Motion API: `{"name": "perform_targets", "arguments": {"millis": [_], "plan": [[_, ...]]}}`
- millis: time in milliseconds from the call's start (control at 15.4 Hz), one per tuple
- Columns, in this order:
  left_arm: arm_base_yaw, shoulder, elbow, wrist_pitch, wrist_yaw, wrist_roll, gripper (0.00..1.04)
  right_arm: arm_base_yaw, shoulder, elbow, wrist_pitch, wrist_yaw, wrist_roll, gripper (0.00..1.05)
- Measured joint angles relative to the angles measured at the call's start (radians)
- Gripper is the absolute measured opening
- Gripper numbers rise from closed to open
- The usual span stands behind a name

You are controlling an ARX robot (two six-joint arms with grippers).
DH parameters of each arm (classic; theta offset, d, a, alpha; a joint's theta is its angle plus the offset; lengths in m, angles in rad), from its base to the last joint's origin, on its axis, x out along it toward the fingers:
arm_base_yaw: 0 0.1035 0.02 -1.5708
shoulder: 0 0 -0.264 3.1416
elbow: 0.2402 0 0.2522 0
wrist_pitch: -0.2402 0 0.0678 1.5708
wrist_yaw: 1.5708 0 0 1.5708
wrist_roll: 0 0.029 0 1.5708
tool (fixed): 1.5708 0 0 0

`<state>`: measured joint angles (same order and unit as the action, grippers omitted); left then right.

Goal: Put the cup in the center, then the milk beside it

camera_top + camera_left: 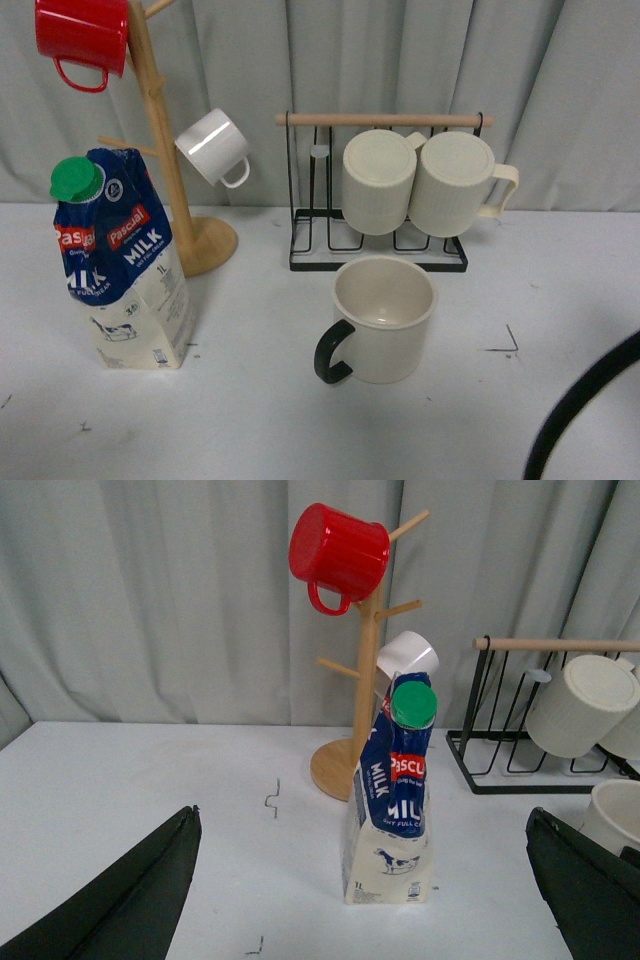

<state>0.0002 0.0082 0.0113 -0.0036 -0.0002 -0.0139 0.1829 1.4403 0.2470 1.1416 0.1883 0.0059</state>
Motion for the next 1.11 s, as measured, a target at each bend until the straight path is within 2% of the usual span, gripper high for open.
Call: {"name": "perform_targets", "arguments": {"millis": [260, 586, 716, 781, 847, 1107], "plan": [[0.000, 0.000, 0.000, 0.000, 0.000, 0.000, 0.98, -0.056, -0.208, -0.109, -0.077, -0.063, 0.000, 0.02], [0.000, 0.000, 0.000, 0.000, 0.000, 0.000, 0.98, -0.087, -0.333, -0.150, -0.142, -0.085, 0.000, 0.02], [0.000, 0.000, 0.000, 0.000, 0.000, 0.000, 0.98, -0.115, -0.448, -0.185, -0.230, -0.127, 0.000, 0.02], [0.000, 0.000, 0.000, 0.000, 0.000, 0.000, 0.98, -0.174, -0.505, -0.200, -0.275, -0.177, 0.000, 0.02], [0.000, 0.000, 0.000, 0.000, 0.000, 0.000, 0.98, -0.190, -0.567, -0.211, -0.317, -0.176, 0.000, 0.02], [0.000, 0.000, 0.000, 0.000, 0.000, 0.000, 0.98, -0.188, -0.767, -0.235, -0.490, -0.185, 0.000, 0.02]]}}
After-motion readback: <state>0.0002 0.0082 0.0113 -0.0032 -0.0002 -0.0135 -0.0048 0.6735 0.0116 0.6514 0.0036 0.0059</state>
